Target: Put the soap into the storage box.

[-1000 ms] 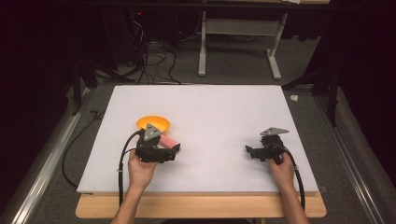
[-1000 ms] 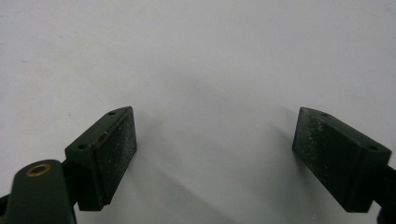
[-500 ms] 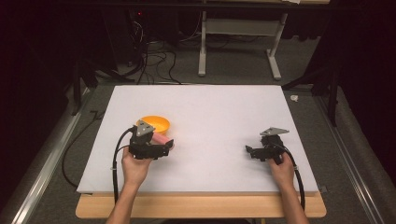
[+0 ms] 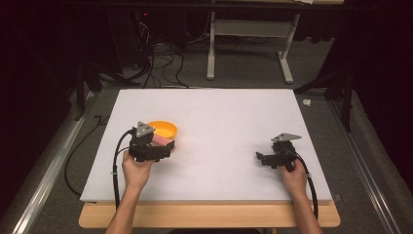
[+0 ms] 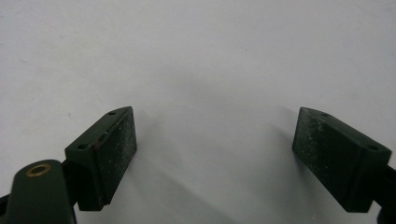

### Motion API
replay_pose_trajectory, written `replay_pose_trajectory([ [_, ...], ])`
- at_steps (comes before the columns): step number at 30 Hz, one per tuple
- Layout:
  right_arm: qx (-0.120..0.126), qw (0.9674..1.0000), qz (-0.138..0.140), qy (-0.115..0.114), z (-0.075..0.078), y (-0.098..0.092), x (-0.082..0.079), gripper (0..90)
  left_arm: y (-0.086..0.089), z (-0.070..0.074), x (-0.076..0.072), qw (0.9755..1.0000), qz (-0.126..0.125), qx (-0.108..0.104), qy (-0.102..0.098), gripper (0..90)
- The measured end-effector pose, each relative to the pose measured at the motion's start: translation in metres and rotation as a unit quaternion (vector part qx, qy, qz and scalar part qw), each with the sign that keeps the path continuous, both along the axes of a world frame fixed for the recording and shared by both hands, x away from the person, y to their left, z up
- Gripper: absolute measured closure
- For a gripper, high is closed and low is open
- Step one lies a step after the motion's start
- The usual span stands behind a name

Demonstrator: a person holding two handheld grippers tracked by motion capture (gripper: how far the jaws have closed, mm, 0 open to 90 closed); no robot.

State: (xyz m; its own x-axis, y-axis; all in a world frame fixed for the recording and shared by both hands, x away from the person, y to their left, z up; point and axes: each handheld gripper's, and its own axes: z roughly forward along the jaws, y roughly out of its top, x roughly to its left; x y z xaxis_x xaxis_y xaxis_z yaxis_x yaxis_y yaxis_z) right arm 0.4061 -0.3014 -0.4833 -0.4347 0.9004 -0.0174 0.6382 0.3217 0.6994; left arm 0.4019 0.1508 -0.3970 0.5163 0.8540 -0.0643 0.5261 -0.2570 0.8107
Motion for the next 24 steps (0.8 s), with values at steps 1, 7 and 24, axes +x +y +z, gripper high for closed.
replay_pose_trajectory([
  [1,0.0,1.0,0.0,0.0,0.0,0.0,0.0,14.4,0.001,0.0,0.001,1.0,0.002,-0.001,0.001,14.1],
  [7,0.0,1.0,-0.001,0.0,0.0,0.0,0.0,14.4,0.006,0.0,0.007,0.9998,0.019,0.0,0.001,14.1],
  [24,-0.001,1.0,0.001,-0.001,0.0,0.0,0.0,14.4,0.004,0.008,0.032,0.9987,0.048,0.017,-0.008,14.1],
])
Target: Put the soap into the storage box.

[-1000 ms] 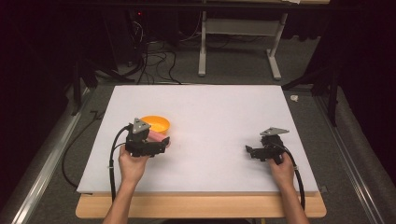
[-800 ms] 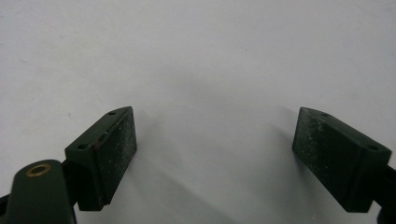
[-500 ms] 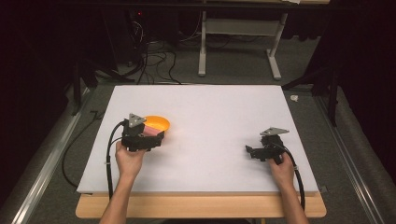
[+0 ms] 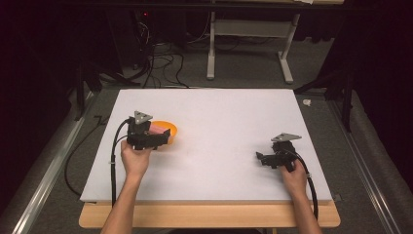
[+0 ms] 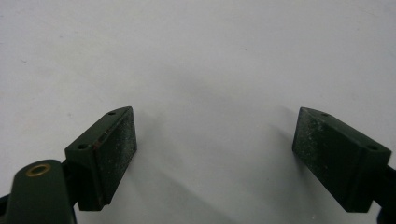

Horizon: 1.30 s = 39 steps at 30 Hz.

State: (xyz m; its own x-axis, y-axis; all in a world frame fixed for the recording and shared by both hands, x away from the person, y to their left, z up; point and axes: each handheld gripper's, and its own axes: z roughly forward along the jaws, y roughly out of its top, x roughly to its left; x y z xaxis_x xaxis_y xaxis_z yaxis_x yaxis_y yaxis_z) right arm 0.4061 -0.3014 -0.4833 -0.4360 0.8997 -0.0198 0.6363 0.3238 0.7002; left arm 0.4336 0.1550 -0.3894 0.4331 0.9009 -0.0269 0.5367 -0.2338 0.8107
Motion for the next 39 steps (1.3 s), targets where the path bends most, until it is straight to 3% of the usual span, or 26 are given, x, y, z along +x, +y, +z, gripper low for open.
replay_pose_trajectory([
  [4,0.0,1.0,0.0,0.0,0.0,0.0,0.0,14.4,-0.001,-0.002,0.003,0.9998,0.008,0.02,-0.002,14.1],
  [17,0.0,1.0,0.0,0.0,0.0,0.0,0.0,14.4,0.001,0.003,0.017,0.9995,0.031,-0.008,-0.005,14.1],
  [24,0.0,1.0,0.0,0.0,0.0,0.0,0.0,14.4,0.0,-0.006,0.026,0.9989,0.047,0.0,0.002,14.1],
  [39,0.0,1.0,-0.001,0.0,0.0,0.0,0.0,14.4,-0.007,-0.026,0.043,0.9982,0.051,0.012,0.03,14.0],
])
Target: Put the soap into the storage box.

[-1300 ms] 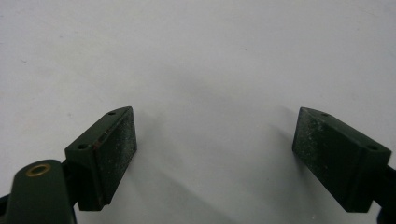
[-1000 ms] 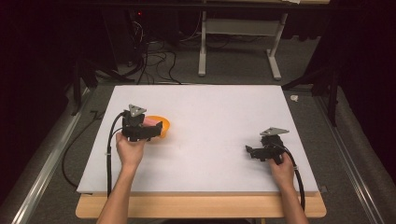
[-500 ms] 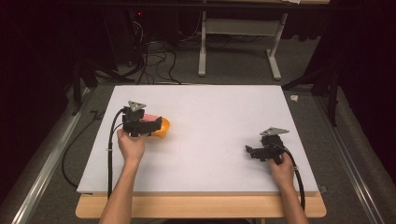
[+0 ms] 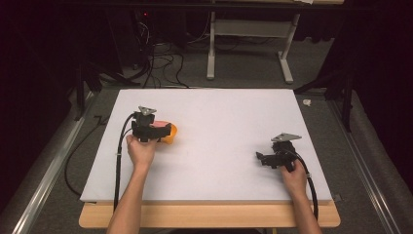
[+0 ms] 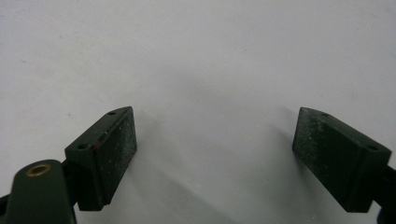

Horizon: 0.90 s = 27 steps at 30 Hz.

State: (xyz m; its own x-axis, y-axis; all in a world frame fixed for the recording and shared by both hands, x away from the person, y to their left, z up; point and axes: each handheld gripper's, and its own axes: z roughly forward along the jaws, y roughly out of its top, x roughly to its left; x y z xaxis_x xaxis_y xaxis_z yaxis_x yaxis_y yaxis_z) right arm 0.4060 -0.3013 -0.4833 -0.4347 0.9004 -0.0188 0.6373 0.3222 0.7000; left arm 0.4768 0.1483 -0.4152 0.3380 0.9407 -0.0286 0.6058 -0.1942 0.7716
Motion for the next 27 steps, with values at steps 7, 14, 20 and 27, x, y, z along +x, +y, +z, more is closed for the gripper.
replay_pose_trajectory([
  [7,-0.001,1.0,0.001,0.0,0.0,0.0,0.0,14.4,-0.003,-0.007,0.006,0.9999,0.005,0.006,0.01,14.0],
  [14,0.0,1.0,-0.001,0.001,0.0,0.0,0.0,14.4,-0.003,-0.01,0.008,0.9999,0.003,0.008,0.015,14.0],
  [20,0.0,1.0,0.0,0.0,0.0,0.0,0.0,14.4,-0.005,-0.013,0.008,0.9996,-0.004,0.018,0.021,14.0],
  [27,0.0,1.0,0.0,0.0,0.0,0.0,0.0,14.4,-0.004,-0.014,0.007,0.9997,-0.005,0.017,0.019,13.9],
])
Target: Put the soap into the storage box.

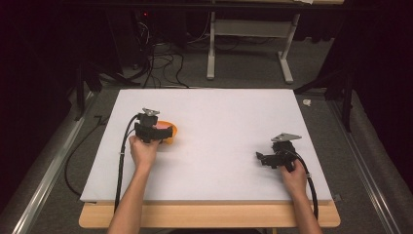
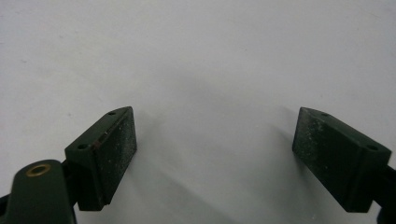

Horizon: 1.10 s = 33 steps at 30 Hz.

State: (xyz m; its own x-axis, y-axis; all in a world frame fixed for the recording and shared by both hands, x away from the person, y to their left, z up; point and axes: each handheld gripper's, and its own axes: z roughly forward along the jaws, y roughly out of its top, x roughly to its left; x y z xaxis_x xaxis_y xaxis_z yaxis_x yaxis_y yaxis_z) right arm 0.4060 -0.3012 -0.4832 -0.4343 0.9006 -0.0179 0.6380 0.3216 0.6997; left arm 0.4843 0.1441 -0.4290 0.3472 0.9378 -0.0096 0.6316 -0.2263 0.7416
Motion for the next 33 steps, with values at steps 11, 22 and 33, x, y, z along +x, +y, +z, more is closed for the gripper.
replay_pose_trajectory([
  [11,0.0,1.0,0.0,0.0,0.0,0.0,0.0,14.4,-0.001,-0.002,0.002,1.0,0.006,-0.006,0.004,13.3],
  [22,-0.001,1.0,0.001,-0.001,0.0,0.0,0.0,14.4,0.0,0.001,0.003,0.9998,-0.002,-0.017,-0.004,6.3],
  [33,-0.001,1.0,0.001,-0.001,0.0,0.0,0.0,14.4,0.004,0.015,-0.007,0.9991,-0.009,-0.032,-0.027,6.1],
])
